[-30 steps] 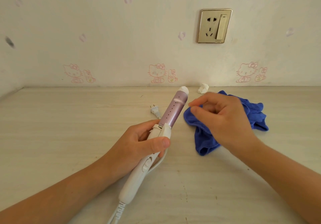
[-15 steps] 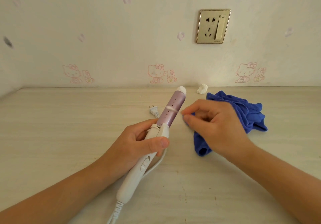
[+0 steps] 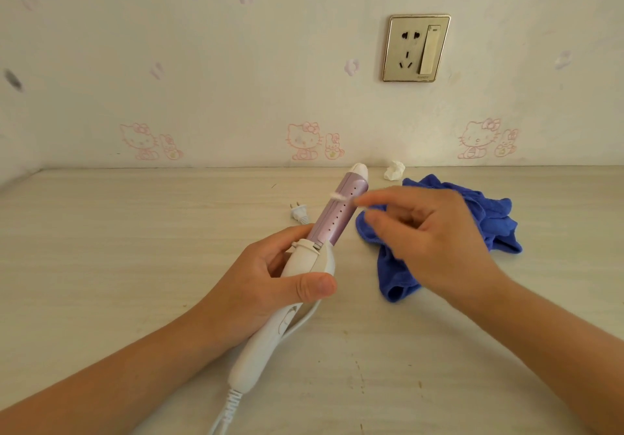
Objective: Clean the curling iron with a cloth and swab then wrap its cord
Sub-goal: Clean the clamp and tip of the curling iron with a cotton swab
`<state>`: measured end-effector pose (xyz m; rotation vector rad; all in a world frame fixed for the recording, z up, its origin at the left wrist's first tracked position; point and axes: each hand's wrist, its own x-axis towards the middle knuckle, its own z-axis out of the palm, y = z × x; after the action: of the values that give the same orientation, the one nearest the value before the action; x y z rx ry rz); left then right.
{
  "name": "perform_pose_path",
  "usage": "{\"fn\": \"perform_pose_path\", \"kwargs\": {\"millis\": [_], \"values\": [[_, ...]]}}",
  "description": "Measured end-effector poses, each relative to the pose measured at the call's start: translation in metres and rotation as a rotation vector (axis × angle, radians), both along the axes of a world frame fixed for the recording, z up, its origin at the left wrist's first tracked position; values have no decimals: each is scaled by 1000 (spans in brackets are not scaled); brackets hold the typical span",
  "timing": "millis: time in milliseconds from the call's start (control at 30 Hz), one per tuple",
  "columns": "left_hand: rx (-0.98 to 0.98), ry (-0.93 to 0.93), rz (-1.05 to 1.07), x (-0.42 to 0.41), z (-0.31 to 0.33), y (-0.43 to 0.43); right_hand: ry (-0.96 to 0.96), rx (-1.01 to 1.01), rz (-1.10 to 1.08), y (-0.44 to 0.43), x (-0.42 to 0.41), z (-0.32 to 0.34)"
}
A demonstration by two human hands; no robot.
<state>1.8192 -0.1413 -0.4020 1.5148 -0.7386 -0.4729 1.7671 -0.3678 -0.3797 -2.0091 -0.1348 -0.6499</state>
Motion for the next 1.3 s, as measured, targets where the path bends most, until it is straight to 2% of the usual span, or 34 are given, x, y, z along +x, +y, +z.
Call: {"fn": "perform_pose_path", "kwargs": {"millis": [100,267,400,567,700,867,1000,1167,1300], "values": [[15,-17,1,0,-1,1,-15,22,-78,-9,5,3],[-7,16,26,3,-3,1,2,-65,38,6,-2,-2],[29,-8,4,3,-3,2,4,15,-74,-9,6,1],[25,16,26,4,-4,3,15,-62,44,10,-4,-3],[48,5,26,5,-6,2,10,-3,-58,-4,4,0],[-2,34,53,6,-6,2,15,-137,110,21,-11,-4],[46,-5,39,5,-6,2,26,-49,-36,1,0,1],[14,15,67,5,-5,1,25,-198,127,28,-16,-2],[42,6,53,4,-6,0,35,-123,3,6,-4,3]]}}
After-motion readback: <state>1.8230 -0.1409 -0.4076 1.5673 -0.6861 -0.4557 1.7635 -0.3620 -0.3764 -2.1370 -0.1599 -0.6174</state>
